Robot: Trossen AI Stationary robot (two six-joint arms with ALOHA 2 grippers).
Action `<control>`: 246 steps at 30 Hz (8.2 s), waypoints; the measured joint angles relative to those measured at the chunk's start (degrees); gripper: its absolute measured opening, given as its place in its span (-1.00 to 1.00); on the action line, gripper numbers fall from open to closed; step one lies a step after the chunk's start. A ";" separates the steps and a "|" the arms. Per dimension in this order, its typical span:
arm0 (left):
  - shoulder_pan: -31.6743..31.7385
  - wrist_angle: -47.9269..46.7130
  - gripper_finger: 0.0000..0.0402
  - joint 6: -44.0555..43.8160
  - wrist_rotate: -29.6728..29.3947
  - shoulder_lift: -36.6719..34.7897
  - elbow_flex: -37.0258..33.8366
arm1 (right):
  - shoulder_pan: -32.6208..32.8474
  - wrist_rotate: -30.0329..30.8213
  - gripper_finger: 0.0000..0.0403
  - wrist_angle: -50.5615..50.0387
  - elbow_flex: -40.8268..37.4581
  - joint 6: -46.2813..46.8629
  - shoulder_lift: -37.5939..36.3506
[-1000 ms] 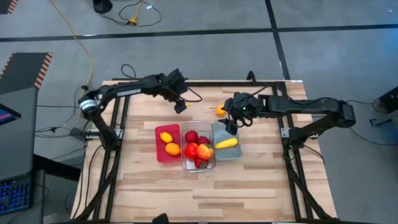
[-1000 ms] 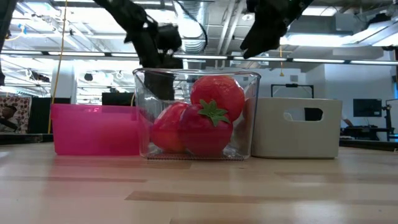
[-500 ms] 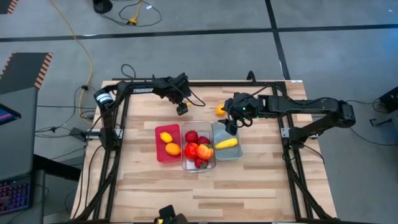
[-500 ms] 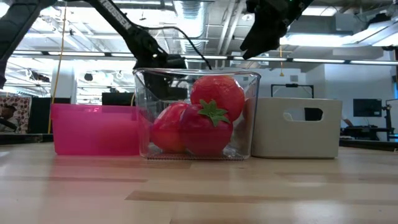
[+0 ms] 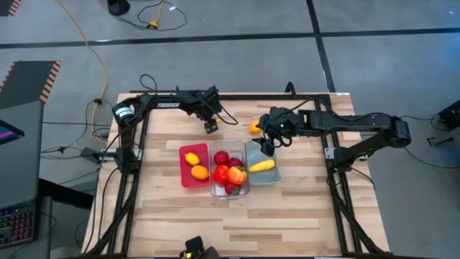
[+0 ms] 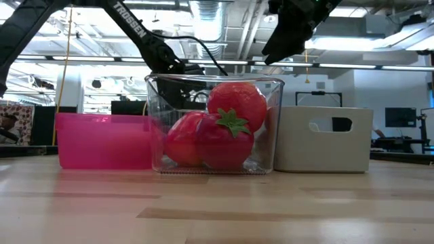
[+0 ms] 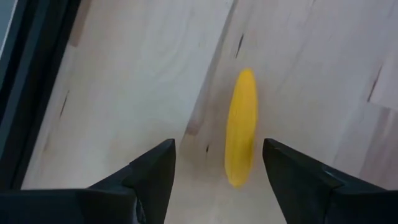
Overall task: Sort produce into baskets
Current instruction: Put the yellow corn into the gray bin, then put the yellow lemon into the red bin
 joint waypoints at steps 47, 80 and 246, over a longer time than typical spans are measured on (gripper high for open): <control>-1.60 -10.61 -0.94 -3.06 1.08 0.42 7.67 | -0.76 1.62 0.51 0.87 -16.56 0.75 -18.29; -27.86 -4.22 -0.78 -7.81 11.35 1.37 27.75 | -0.74 1.75 0.51 2.12 -19.45 -0.24 -17.66; -25.73 34.81 -0.27 -20.06 -0.12 -110.89 -72.46 | 3.85 -13.82 0.37 -0.48 44.31 -15.60 40.96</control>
